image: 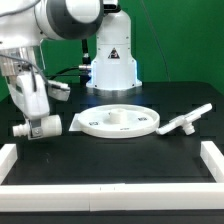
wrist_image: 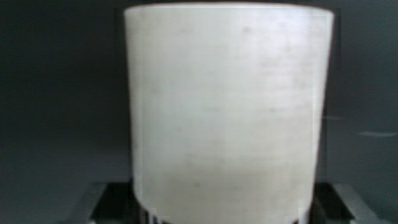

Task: Assemble round table

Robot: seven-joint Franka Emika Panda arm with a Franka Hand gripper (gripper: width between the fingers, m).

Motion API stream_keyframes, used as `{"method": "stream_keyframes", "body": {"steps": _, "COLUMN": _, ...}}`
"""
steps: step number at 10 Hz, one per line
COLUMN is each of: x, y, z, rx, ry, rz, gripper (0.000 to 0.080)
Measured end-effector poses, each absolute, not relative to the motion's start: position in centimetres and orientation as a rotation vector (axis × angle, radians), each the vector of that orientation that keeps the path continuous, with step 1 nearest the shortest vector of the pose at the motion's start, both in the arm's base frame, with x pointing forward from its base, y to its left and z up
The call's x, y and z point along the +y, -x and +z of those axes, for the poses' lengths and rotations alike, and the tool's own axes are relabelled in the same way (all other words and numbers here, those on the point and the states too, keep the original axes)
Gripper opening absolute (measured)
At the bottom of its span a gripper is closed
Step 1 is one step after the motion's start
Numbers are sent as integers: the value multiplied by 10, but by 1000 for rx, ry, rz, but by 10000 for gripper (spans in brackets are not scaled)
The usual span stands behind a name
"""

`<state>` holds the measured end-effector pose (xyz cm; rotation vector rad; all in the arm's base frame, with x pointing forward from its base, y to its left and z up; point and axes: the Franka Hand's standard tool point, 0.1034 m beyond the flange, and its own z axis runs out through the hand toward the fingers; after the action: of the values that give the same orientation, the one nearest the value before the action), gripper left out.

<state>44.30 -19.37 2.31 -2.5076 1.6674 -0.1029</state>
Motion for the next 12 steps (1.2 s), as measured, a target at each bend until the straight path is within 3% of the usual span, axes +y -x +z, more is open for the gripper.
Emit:
{"method": "stream_keyframes", "body": {"steps": 5, "x": -194, "y": -431, "z": 15, "rx": 1856, "ry": 2342, "rz": -26, "gripper": 403}}
{"method": "stream_keyframes", "body": {"steps": 7, "x": -193, "y": -442, "z": 26, "rx": 1943, "ry": 2242, "rz": -43, "gripper": 403}}
{"method": "stream_keyframes", "body": {"steps": 11, "x": -194, "y": -436, "z": 17, "rx": 1934, "ry": 2278, "rz": -57, "gripper": 403}}
{"method": "stream_keyframes", "body": {"steps": 12, "x": -194, "y": -435, "z": 17, "rx": 1934, "ry": 2279, "rz": -56, "gripper": 591}}
